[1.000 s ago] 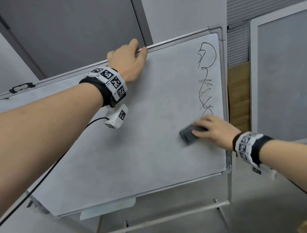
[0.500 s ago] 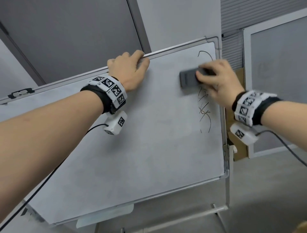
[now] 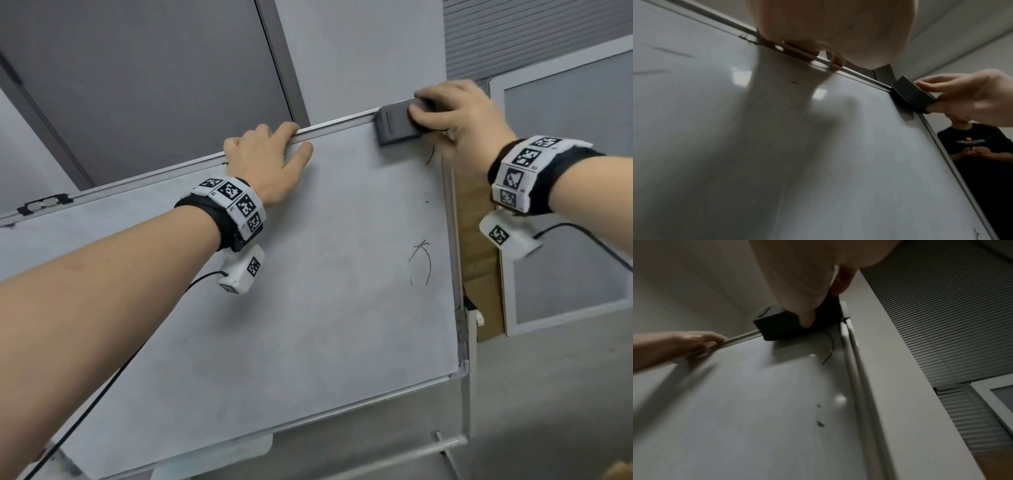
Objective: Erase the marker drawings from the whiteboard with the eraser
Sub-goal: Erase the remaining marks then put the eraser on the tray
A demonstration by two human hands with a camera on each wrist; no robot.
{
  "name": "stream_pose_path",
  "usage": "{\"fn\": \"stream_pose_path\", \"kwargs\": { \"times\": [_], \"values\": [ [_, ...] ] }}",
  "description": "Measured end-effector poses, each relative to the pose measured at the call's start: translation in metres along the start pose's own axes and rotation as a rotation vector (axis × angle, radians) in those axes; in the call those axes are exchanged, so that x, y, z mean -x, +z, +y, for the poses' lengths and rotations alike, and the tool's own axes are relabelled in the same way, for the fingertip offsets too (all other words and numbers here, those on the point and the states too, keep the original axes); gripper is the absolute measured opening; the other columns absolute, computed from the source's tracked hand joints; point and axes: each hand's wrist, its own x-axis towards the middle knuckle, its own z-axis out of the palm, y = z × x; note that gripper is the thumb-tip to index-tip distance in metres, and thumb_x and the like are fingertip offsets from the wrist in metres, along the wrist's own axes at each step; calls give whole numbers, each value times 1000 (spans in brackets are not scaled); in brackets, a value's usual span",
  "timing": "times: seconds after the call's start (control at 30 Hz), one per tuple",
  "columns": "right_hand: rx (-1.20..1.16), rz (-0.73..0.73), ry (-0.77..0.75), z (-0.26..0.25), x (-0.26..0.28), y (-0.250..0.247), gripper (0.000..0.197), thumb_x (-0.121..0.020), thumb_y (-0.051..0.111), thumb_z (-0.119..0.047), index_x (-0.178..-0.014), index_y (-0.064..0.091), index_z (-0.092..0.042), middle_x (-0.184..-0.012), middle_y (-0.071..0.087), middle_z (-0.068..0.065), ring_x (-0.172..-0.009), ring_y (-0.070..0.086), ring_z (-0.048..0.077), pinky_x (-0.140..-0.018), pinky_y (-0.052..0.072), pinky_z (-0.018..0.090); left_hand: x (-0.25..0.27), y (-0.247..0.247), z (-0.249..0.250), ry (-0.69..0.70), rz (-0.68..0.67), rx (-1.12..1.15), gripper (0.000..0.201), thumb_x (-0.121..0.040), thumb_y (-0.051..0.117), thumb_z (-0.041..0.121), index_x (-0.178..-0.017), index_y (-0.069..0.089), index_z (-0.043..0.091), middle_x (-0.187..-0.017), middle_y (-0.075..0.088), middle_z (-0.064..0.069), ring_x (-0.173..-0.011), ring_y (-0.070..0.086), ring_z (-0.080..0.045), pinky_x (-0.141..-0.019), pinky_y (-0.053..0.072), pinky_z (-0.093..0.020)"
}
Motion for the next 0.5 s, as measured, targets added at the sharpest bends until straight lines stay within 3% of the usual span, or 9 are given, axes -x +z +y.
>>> {"fn": "stream_pose_path", "kwargs": {
  "times": [0.13, 0.27, 0.33, 0.43, 0.5],
  "values": [
    [-29, 14, 29, -7, 29, 10, 30, -93, 51, -12, -118, 67, -8, -128, 58, 16, -109, 50, 40, -92, 43, 48, -2, -2, 0, -27, -1, 21, 49, -92, 26, 60, -125, 52, 34, -100, 60, -7, -100, 56, -30, -95, 31, -44],
    [-38, -270, 35, -29, 128, 33, 47, -78, 67, 6, -122, 64, -12, -133, 55, 13, -117, 47, 38, -90, 47, 58, -5, -1, -4, -44, -15, 15, 48, -93, 28, 59, -125, 52, 33, -102, 60, -9, -102, 56, -32, -96, 30, -45],
    [-41, -343, 54, -41, 162, 40, 53, -74, 73, 8, -123, 65, -12, -134, 55, 13, -119, 47, 35, -91, 49, 57, -6, 0, -6, -38, -4, 13, 48, -92, 28, 60, -125, 52, 33, -101, 59, -9, -101, 56, -32, -95, 30, -45],
    [-71, -312, 79, -36, 147, 35, 49, -79, 68, 7, -124, 65, -10, -133, 56, 14, -118, 48, 36, -93, 48, 56, -8, 3, -5, -34, -14, 25, 49, -92, 28, 60, -125, 51, 33, -103, 59, -9, -103, 55, -31, -96, 30, -45],
    [-54, -186, 117, -26, 110, 24, 38, -87, 59, -3, -125, 64, -9, -133, 56, 15, -117, 48, 38, -94, 45, 54, -7, 6, -2, -23, -8, 28, 49, -91, 28, 60, -126, 51, 33, -103, 59, -8, -103, 55, -31, -96, 30, -45]
  ]
}}
